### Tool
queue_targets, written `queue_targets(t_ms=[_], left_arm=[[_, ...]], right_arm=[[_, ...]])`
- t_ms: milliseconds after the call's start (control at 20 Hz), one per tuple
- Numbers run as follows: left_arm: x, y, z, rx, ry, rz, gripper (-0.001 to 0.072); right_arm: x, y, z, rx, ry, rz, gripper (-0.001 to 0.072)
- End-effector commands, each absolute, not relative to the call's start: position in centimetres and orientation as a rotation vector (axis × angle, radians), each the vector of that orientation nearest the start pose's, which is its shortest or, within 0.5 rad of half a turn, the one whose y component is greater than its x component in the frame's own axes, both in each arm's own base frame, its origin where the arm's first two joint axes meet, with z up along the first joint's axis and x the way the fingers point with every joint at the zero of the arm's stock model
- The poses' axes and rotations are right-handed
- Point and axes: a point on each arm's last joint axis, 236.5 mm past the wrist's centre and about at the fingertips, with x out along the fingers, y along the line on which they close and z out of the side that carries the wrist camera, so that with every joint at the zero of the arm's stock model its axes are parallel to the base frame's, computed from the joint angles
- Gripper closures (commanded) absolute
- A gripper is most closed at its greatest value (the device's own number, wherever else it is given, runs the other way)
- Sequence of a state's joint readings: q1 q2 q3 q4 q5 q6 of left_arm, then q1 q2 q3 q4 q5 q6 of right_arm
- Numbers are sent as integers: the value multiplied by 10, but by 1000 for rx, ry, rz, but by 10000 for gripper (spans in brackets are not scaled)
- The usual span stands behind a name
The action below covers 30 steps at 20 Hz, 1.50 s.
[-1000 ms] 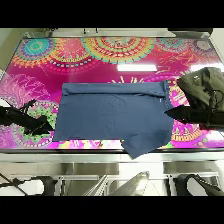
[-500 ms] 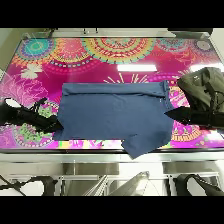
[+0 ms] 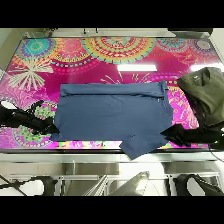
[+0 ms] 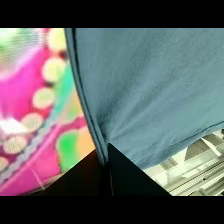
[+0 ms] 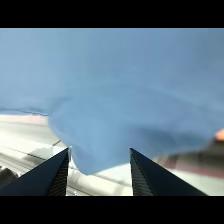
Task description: Fold the shirts.
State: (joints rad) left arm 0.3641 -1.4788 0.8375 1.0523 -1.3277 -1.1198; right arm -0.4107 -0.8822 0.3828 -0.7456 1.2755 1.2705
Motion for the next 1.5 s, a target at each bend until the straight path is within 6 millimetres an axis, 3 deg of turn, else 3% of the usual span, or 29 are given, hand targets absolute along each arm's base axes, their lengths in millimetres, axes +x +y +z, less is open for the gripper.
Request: queue_targets(t_ms=[0,300,600,750,1050,1450], left_arm=[[264,-18,-109,-590,1677,-353,682],[264,-19,-108,-587,1673,-364,682],[265,-19,-108,-586,1671,-363,682],[265,-19,-108,-586,1671,-362,682],[264,-19,-108,-588,1674,-365,682],[264,-19,-108,-588,1673,-365,682]], right_arm=[[190,91,-74,995,1436,177,280],[170,74,-94,924,1518,73,280],[197,52,-106,893,1398,-16,280],[198,59,-110,907,1405,25,280],[196,100,-111,1066,1368,182,280],[188,113,-112,1084,1380,257,282]])
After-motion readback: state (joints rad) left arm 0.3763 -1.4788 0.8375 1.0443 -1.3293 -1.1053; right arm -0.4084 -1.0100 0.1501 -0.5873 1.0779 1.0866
